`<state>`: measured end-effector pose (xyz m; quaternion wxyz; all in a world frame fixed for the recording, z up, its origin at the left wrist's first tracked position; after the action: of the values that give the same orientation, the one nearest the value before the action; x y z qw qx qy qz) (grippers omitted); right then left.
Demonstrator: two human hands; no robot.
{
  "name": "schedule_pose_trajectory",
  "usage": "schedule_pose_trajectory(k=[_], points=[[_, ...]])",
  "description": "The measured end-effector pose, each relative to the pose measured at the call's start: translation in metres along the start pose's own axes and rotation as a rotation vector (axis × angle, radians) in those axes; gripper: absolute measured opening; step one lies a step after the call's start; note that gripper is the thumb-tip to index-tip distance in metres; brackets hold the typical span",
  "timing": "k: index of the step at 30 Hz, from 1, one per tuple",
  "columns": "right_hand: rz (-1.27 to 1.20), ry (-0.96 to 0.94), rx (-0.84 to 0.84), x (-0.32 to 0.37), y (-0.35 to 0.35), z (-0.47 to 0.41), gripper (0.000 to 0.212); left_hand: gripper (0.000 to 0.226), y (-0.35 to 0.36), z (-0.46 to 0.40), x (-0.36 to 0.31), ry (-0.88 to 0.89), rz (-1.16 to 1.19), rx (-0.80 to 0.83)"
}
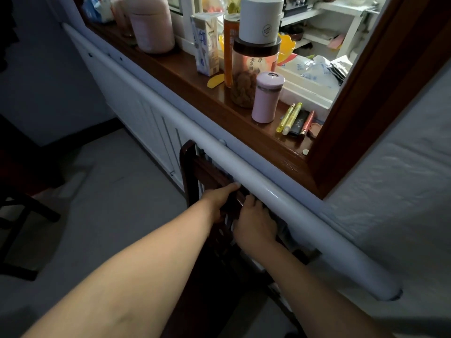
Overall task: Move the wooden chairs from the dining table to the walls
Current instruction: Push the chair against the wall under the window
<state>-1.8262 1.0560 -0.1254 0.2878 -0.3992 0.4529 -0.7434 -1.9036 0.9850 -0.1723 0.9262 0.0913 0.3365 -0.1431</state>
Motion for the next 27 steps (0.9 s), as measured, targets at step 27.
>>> schedule_pose_trajectory(k=[27], points=[[0.208,-0.399,-0.001,0.193,0.059,0.152,0.042,0.011,-0.304,0.2,0.073,0.203,-0.116,-0.352]])
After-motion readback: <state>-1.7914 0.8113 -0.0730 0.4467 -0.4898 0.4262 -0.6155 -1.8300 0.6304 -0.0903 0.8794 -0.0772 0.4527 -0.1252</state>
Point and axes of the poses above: each hand's wrist, its own z-axis away from the middle knuckle, its own y-axis out of the palm, x = y × z, the point moved 8 cm from there along -z, towards the middle knuckle
